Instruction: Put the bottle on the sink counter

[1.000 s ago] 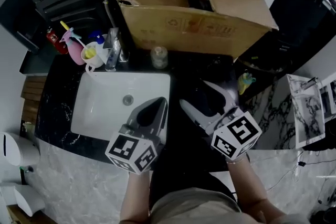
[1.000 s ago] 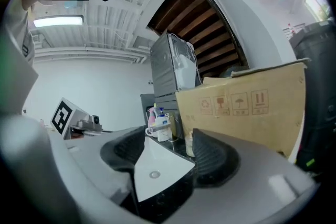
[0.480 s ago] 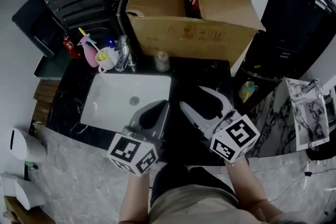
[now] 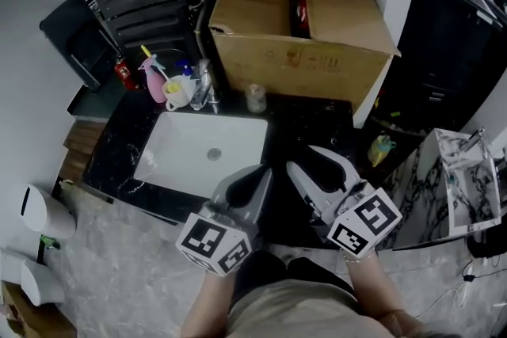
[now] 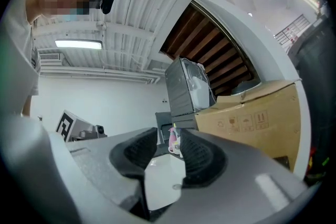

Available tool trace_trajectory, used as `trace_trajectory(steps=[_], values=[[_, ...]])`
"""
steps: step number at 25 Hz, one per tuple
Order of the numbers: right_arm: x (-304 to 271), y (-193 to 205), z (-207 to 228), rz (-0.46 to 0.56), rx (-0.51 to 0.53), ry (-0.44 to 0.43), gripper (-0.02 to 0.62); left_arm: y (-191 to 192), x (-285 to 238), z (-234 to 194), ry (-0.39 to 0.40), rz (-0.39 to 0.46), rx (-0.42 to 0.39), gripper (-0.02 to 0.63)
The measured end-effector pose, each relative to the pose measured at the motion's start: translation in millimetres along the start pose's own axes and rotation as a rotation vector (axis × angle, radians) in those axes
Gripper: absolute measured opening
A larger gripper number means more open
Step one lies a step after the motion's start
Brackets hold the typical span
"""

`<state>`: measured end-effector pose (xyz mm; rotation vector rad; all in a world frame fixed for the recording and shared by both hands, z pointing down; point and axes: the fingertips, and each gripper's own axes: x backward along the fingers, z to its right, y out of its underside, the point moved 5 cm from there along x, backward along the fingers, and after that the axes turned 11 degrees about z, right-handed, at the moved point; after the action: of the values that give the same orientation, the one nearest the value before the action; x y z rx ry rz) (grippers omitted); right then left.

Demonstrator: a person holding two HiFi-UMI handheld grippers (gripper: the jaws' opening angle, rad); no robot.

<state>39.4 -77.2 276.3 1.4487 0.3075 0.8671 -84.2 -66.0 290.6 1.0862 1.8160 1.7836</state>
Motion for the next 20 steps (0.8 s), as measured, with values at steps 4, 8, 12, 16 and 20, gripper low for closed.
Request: trace_trajectory(steps=[4,8,12,16,20], values=[[8,-4,-8,0.001,0.003,-0.028,0.095,-4,9,9,-0.016,0.009,-0.005,0.008],[17,-7,-12,0.007,0.004,-0.034,0.067,-4,15,16,-0.023,0.013,-0.007,0.008],[20,-6,-16,0.007,0.009,-0.041,0.043,1,18,19,-0.031,0.000,0.002,0.008],[23,-3,-18,-0.002,0.006,-0.050,0.006,7,18,23,-0.022,-0.007,0.012,0.008],[25,1,-21,-0.017,0.007,-0.059,0.005,10,17,24,-0.019,-0.017,0.016,0.008]])
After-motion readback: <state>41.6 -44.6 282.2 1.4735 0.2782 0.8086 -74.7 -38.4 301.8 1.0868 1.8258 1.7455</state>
